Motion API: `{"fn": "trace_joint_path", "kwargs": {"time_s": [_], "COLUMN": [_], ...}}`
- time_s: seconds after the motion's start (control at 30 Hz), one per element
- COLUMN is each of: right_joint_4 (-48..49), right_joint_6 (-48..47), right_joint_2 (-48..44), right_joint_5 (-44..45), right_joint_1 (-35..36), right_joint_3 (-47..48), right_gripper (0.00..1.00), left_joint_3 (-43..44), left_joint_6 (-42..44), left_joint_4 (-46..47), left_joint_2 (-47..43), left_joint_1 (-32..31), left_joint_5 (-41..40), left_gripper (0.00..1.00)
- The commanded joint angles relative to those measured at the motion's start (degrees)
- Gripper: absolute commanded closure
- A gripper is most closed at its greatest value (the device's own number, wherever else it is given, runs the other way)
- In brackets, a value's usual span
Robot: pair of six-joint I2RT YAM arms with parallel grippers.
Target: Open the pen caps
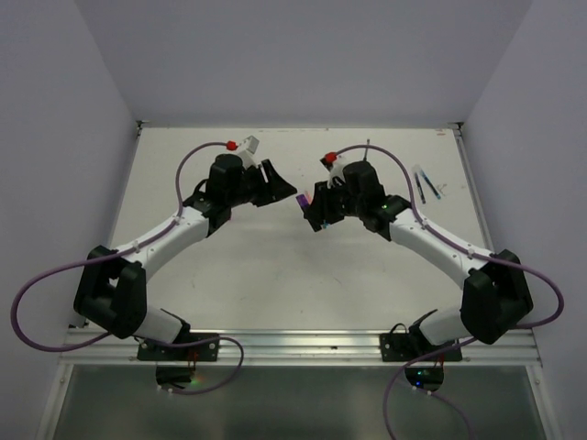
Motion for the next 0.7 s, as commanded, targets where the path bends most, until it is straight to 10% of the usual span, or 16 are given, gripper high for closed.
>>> {"fn": "trace_joint_path", "kwargs": {"time_s": [0.0,0.67], "right_joint_4": [1.7,4.6], "right_joint_6": [0.9,2.9], "right_joint_2": [-2.3,-4.3], "right_joint_5": [-0.6,-2.8], "right_joint_1": [0.6,1.0], "right_joint_3": [-1.1,-1.7], "right_gripper": [1.00,1.00], "left_joint_3": [-1.7,-2.8], "left_joint_6": [-3.1,-8.6], "left_joint_4": [5.6,12.3], "left_joint_2": [-1.3,3.5], "left_joint_1": [0.2,-0.6], "left_joint_5": [2.4,8.9], "left_gripper": [0.45,0.54]}}
